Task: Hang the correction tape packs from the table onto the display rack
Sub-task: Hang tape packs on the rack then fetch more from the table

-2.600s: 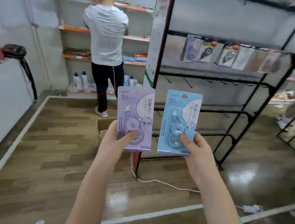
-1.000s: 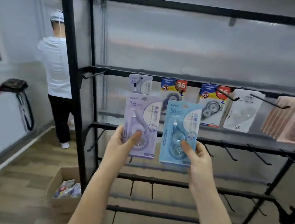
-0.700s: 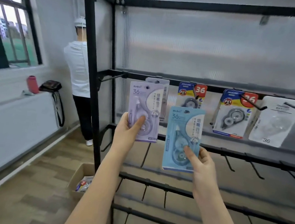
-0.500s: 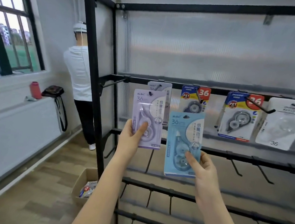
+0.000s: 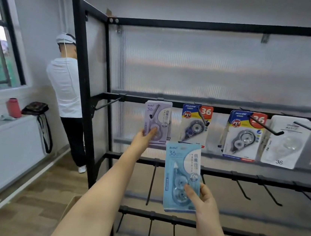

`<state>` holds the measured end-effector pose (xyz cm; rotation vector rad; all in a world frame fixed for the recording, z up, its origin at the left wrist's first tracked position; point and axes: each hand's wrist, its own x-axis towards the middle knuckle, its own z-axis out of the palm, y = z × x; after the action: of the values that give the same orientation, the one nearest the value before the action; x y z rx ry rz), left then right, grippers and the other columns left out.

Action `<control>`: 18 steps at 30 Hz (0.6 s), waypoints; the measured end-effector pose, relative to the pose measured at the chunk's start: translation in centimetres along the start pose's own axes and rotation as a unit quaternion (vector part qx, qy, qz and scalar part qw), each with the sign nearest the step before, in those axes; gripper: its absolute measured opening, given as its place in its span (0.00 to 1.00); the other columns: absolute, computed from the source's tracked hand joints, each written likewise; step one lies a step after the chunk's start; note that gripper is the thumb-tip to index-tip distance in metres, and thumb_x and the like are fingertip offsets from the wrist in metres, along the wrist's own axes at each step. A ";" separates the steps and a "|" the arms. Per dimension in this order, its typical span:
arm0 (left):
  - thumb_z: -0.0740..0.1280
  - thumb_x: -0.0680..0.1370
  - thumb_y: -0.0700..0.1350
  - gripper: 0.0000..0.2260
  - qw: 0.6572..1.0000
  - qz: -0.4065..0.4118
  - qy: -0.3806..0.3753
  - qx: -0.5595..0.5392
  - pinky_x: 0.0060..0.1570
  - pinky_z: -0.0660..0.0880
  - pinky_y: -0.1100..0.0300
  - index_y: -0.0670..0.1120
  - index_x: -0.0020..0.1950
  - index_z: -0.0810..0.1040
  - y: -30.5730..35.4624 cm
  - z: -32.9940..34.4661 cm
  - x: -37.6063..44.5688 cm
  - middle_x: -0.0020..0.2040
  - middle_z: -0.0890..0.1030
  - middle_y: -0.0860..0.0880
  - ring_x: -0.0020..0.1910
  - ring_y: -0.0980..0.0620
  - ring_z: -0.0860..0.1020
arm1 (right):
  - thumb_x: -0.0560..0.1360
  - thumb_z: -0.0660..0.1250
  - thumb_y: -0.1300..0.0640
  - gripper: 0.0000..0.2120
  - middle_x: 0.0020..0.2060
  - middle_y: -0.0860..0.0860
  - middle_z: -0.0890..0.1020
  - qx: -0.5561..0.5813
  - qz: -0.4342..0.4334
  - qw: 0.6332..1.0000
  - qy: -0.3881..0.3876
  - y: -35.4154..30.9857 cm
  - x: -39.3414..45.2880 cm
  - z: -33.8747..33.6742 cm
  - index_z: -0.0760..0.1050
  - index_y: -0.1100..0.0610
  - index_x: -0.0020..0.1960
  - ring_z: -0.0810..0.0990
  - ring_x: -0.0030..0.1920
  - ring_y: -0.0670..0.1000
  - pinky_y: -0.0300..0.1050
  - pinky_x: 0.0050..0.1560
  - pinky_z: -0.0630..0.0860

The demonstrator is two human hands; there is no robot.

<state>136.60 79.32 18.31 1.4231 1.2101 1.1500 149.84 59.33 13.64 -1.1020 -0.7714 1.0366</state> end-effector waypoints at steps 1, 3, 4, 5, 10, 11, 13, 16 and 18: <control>0.64 0.77 0.60 0.27 1.000 -0.007 0.003 0.010 0.66 0.69 0.47 0.44 0.69 0.68 -0.2 0.2 0.2 0.66 0.74 0.45 0.64 0.44 0.73 | 0.71 0.70 0.57 0.11 0.45 0.53 0.85 -0.004 0.006 1.000 -0.003 0.1 0.1 0.0 0.76 0.56 0.53 0.84 0.46 0.54 0.47 0.42 0.80; 0.63 0.76 0.63 0.25 0.999 -0.008 0.012 0.049 0.59 0.74 0.48 0.45 0.62 0.71 -0.6 0.4 0.2 0.60 0.77 0.46 0.57 0.46 0.75 | 0.72 0.71 0.57 0.10 0.43 0.52 0.85 -0.011 0.019 1.000 -0.017 0.4 0.1 0.1 0.76 0.57 0.52 0.84 0.44 0.54 0.47 0.42 0.80; 0.63 0.76 0.64 0.23 0.997 -0.003 0.013 0.078 0.52 0.75 0.52 0.46 0.58 0.72 -1.1 0.3 0.1 0.55 0.77 0.47 0.53 0.48 0.76 | 0.71 0.71 0.58 0.10 0.42 0.52 0.86 -0.016 0.025 0.999 -0.025 0.6 0.0 0.3 0.77 0.57 0.51 0.85 0.44 0.54 0.47 0.41 0.80; 0.62 0.77 0.63 0.21 0.993 -0.004 0.015 0.115 0.45 0.74 0.56 0.46 0.53 0.72 -1.4 0.0 -0.3 0.51 0.77 0.48 0.50 0.49 0.75 | 0.71 0.72 0.58 0.10 0.42 0.52 0.86 -0.023 0.028 0.999 -0.034 0.8 0.0 0.4 0.77 0.58 0.51 0.85 0.43 0.54 0.47 0.41 0.79; 0.60 0.79 0.51 0.09 0.900 0.047 -0.023 0.432 0.35 0.67 0.59 0.47 0.47 0.74 -4.2 -3.7 -2.1 0.51 0.80 0.50 0.43 0.53 0.73 | 0.73 0.71 0.58 0.08 0.44 0.52 0.86 -0.048 0.026 0.995 -0.081 1.5 -0.6 3.1 0.77 0.57 0.51 0.85 0.42 0.51 0.45 0.41 0.80; 0.59 0.79 0.49 0.07 0.884 0.036 -0.030 0.465 0.36 0.68 0.59 0.47 0.47 0.74 -4.0 -4.7 -2.9 0.50 0.79 0.50 0.43 0.52 0.74 | 0.73 0.70 0.59 0.08 0.43 0.51 0.86 -0.043 0.021 0.995 -0.093 1.4 -0.8 4.1 0.76 0.57 0.52 0.85 0.42 0.50 0.43 0.39 0.80; 0.58 0.80 0.45 0.08 0.892 0.007 -0.023 0.451 0.45 0.75 0.55 0.46 0.44 0.73 -4.1 -6.5 -4.0 0.48 0.79 0.50 0.48 0.48 0.77 | 0.74 0.70 0.59 0.08 0.42 0.50 0.86 -0.036 0.008 0.993 -0.115 1.2 -1.3 6.6 0.76 0.57 0.52 0.85 0.41 0.48 0.38 0.35 0.79; 0.56 0.83 0.42 0.12 0.994 -0.064 0.018 0.086 0.49 0.80 0.54 0.49 0.39 0.71 -3.6 -9.2 -6.3 0.41 0.79 0.49 0.47 0.46 0.81 | 0.75 0.69 0.59 0.09 0.44 0.51 0.85 -0.021 -0.021 0.990 -0.137 1.0 -1.6 10.8 0.75 0.57 0.53 0.85 0.40 0.47 0.36 0.34 0.78; 0.53 0.84 0.40 0.16 0.995 -0.087 -0.002 -0.042 0.27 0.76 0.65 0.45 0.37 0.69 -2.3 -10.5 -8.0 0.27 0.78 0.49 0.27 0.53 0.80 | 0.75 0.68 0.59 0.08 0.45 0.52 0.84 -0.015 -0.049 0.988 -0.144 0.6 -1.6 13.7 0.75 0.58 0.54 0.85 0.41 0.46 0.36 0.35 0.78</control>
<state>125.27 72.38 16.86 1.2303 1.2430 1.0641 136.83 62.39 17.02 -0.9401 -1.0646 1.1180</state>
